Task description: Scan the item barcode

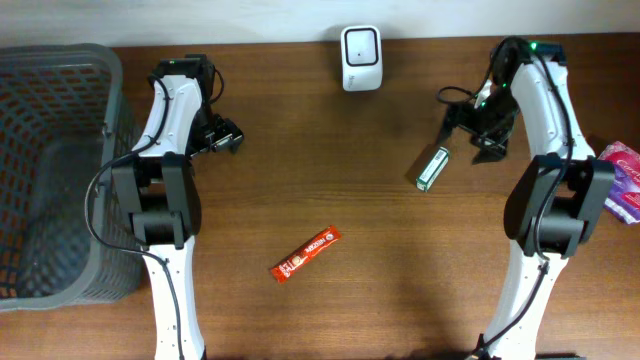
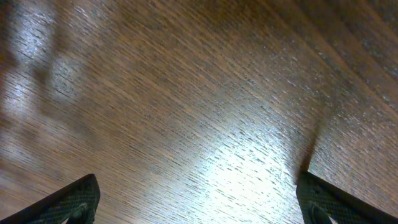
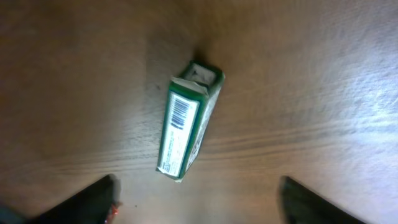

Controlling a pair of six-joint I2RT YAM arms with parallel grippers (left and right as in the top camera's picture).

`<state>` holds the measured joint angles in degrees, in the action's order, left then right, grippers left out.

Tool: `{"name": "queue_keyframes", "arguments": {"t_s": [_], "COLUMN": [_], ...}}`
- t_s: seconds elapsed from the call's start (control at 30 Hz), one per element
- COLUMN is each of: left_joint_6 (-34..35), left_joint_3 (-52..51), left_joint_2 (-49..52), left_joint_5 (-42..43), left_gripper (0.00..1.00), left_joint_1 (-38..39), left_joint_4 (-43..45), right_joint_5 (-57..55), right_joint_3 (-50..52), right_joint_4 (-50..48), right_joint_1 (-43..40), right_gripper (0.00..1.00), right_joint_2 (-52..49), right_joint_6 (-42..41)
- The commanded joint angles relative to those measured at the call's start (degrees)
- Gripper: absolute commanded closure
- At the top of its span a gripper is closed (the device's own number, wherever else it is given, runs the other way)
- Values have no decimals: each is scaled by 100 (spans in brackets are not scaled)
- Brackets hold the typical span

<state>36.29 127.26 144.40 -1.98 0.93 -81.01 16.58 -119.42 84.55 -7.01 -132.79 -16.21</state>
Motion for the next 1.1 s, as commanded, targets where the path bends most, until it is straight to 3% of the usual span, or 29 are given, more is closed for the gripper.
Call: {"name": "queue_keyframes", "arguments": {"t_s": [0.0,0.03,0.07,0.23,0.4,0.53,0.57,0.6,0.63,0.7,0.73,0.83,1.07], "left_joint_6": [55,55,55,57,11,11,-459,-1502,-2179,-2188,-2184,-1545,-1486], "left_joint_3": [-48,-48,-48,-48,-48,-48,-48,-48,-48,-48,-48,-48,-48], "left_joint_2": [-264,-264,-264,-264,-264,-264,-264,-264,-264,-262,-260,-92,756], "left_joint_5": [-85,-83,-83,-83,-85,-76,435,1550,2649,3008,3008,3038,4819], "left_gripper": [1,1,1,1,1,1,0,3,23,77,85,99,100], "left_joint_1": [-24,-24,-24,-22,-22,-20,-20,-4,83,407,651,1429,2120], "left_joint_4": [-26,-24,-24,-4,-11,-13,20,229,363,433,535,1032,1827], "right_joint_5": [-175,-376,-422,-411,-50,-50,-50,-48,-48,-50,-50,-107,146], "right_joint_3": [881,988,1014,1023,1261,1078,933,787,734,734,734,758,955], "right_joint_4": [-319,-348,-361,-680,-1766,-1495,-1353,-1274,-1276,-1283,-1298,-1292,-1279], "right_joint_1": [-28,-28,-28,162,1279,1751,1751,1749,1751,1749,1749,1744,1744], "right_gripper": [67,87,96,96,96,96,96,96,96,96,96,96,96], "right_joint_2": [26,26,26,24,20,35,35,35,35,33,33,33,31], "right_joint_6": [-461,-533,-531,-933,-1349,-1429,-1408,-1408,-1410,-1410,-1410,-1405,-1276]}}
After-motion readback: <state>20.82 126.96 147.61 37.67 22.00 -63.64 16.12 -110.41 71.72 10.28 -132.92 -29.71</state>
